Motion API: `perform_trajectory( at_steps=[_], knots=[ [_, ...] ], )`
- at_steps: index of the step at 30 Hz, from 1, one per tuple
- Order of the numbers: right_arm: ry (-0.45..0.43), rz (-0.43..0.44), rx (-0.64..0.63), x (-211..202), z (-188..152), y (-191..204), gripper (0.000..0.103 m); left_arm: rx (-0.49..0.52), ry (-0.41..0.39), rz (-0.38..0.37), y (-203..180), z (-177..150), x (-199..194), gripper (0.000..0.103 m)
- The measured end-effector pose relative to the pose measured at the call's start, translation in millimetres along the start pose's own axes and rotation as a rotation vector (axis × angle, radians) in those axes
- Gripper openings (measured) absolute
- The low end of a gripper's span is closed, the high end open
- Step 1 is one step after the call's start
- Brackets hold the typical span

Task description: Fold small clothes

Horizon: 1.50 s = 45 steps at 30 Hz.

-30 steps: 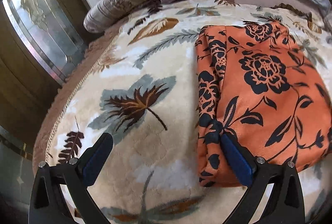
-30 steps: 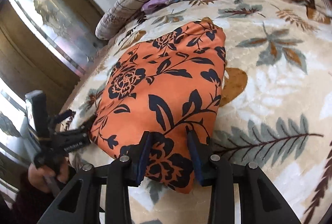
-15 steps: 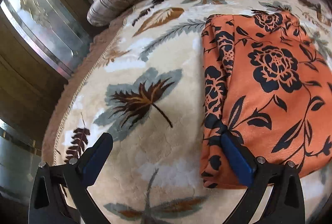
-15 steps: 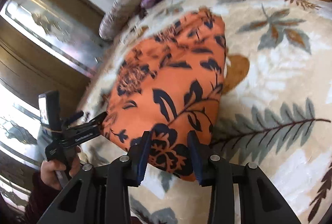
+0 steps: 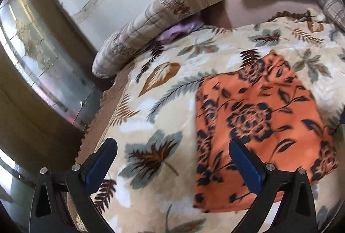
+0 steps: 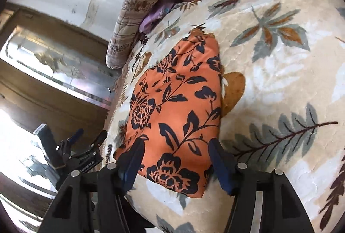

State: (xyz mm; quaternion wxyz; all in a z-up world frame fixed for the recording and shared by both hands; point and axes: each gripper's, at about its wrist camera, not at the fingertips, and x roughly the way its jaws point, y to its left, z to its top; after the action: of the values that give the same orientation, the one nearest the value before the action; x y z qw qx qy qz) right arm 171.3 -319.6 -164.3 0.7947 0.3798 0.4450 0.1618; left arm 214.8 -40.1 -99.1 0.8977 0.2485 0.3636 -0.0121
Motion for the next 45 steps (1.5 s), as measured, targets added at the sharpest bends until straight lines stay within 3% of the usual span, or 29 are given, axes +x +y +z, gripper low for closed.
perform_trajectory(
  at_steps=[15, 34, 38, 43, 45],
  knots=[
    [-0.003, -0.012, 0.076, 5.8, 21.6, -19.5, 0.067, -0.037, 0.048, -0.061, -3.3, 21.6, 31.6, 0.103],
    [0.031, -0.027, 0.088, 39.6, 42.0, -33.0, 0.067, 0.0, 0.105, -0.106, -5.0, 24.1, 77.6, 0.103],
    [0.046, -0.009, 0.085, 48.7, 44.0, -34.6, 0.067, -0.005, 0.141, -0.196, -1.1, 23.0, 90.9, 0.103],
    [0.111, 0.046, 0.141, 72.8, 42.4, -48.6, 0.068, -0.053, 0.264, -0.509, 8.3, 15.6, 119.0, 0.103],
    [0.099, 0.09, 0.166, 77.5, 41.5, -54.5, 0.069, -0.114, 0.339, -0.686, 13.5, 8.6, 137.5, 0.103]
  ],
)
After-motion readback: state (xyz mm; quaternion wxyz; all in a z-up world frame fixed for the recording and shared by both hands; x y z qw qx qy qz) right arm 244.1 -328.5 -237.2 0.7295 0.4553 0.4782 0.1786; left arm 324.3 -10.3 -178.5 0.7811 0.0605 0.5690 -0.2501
